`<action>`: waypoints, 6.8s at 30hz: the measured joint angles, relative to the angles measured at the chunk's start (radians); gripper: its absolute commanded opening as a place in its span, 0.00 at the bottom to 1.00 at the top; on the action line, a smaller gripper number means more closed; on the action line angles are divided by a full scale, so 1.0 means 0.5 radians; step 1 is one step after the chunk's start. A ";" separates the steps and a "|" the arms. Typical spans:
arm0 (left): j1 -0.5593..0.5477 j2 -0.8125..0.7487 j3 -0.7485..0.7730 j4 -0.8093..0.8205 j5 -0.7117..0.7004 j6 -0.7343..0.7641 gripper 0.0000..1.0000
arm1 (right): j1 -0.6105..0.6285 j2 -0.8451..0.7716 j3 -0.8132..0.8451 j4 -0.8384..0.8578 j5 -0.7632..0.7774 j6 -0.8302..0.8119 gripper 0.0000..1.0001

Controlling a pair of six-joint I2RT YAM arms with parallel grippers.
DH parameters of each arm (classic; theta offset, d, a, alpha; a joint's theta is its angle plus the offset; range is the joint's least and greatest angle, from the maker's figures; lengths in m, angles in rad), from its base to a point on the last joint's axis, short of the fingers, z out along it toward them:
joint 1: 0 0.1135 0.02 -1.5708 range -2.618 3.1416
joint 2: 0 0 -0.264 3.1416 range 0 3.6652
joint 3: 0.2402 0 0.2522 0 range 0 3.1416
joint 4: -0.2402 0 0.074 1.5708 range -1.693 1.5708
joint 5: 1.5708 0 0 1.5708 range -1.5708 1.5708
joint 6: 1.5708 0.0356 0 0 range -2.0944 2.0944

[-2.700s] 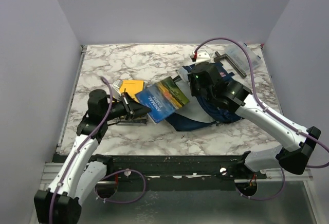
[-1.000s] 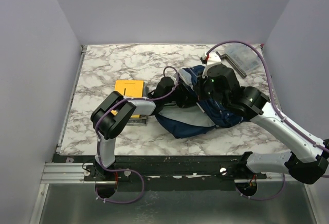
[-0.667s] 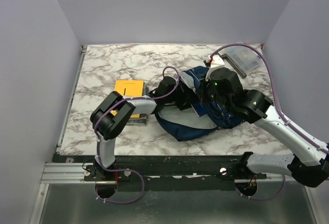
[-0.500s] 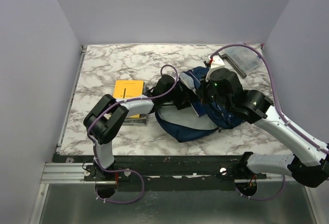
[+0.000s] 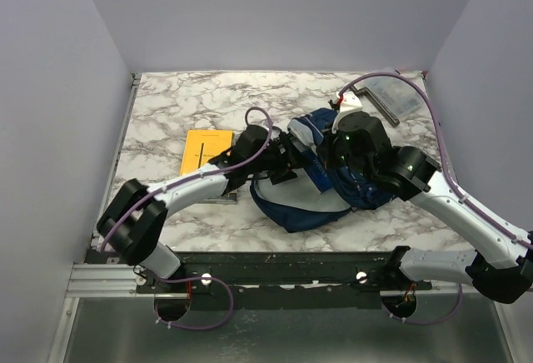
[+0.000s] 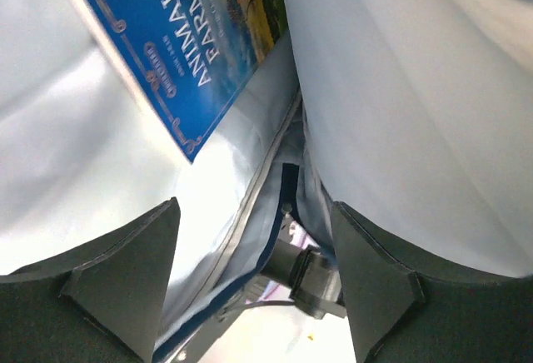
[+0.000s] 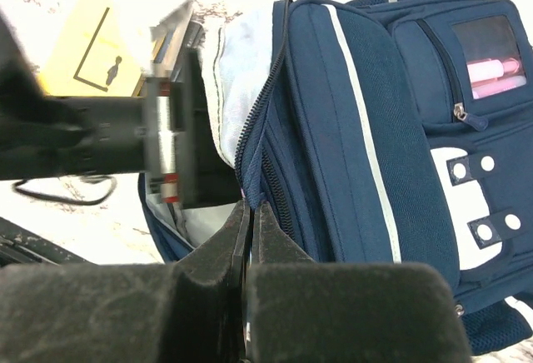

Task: Pack the student bag
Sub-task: Place the book in the student bag, then pick up the book from the center of the board, then place the book in the student bag, then pick up the book from the center of the board.

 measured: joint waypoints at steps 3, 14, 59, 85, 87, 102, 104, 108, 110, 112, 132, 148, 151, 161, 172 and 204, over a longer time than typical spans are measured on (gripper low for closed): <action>0.022 -0.288 -0.169 -0.101 -0.074 0.112 0.75 | 0.000 0.000 -0.023 0.001 -0.001 0.000 0.01; 0.900 -1.652 -0.719 -0.832 -0.299 0.677 0.93 | 0.004 0.014 -0.194 0.084 -0.142 -0.005 0.01; 2.221 -0.435 -1.912 1.717 0.367 -0.059 0.31 | 0.000 0.033 -0.114 0.102 -0.356 -0.124 0.01; 2.227 -1.771 -1.318 0.484 0.752 0.365 0.00 | -0.001 0.039 -0.060 0.068 -0.280 -0.126 0.01; 2.201 -1.673 -1.232 0.376 0.919 0.378 0.00 | -0.001 0.039 -0.060 0.068 -0.266 -0.119 0.01; 1.358 -1.511 -1.115 -0.106 1.407 0.334 0.00 | 0.000 0.040 -0.060 0.070 -0.240 -0.068 0.01; 1.218 -1.411 -1.075 -0.098 1.327 0.300 0.00 | -0.001 0.040 -0.060 0.072 -0.246 -0.052 0.01; 0.932 -1.064 -0.912 -0.047 1.143 0.184 0.00 | -0.001 0.046 -0.058 0.072 -0.267 -0.034 0.01; 0.845 -0.922 -0.835 -0.005 1.022 0.127 0.00 | 0.000 0.047 -0.058 0.072 -0.275 -0.021 0.01; 0.759 -0.780 -0.747 0.054 0.876 0.061 0.00 | -0.001 0.047 -0.058 0.072 -0.280 -0.008 0.01; 0.188 0.580 0.092 0.793 0.149 -0.312 0.00 | -0.002 0.066 0.015 0.031 -0.285 0.014 0.00; 0.142 0.816 0.234 0.900 -0.012 -0.301 0.40 | -0.014 0.070 0.015 -0.003 -0.271 0.021 0.00; 0.146 0.822 0.239 0.723 -0.013 -0.256 0.50 | -0.013 0.070 0.015 -0.004 -0.272 0.021 0.01; 0.159 0.693 0.285 0.335 -0.013 -0.086 0.72 | -0.013 0.069 0.015 -0.001 -0.275 0.021 0.01; 0.171 0.417 0.251 -0.034 -0.058 0.118 0.71 | -0.013 0.066 0.012 0.000 -0.272 0.021 0.01; 1.906 -0.836 -0.296 -1.048 0.430 1.367 0.72 | -0.008 0.908 -0.317 1.102 -1.131 0.533 0.80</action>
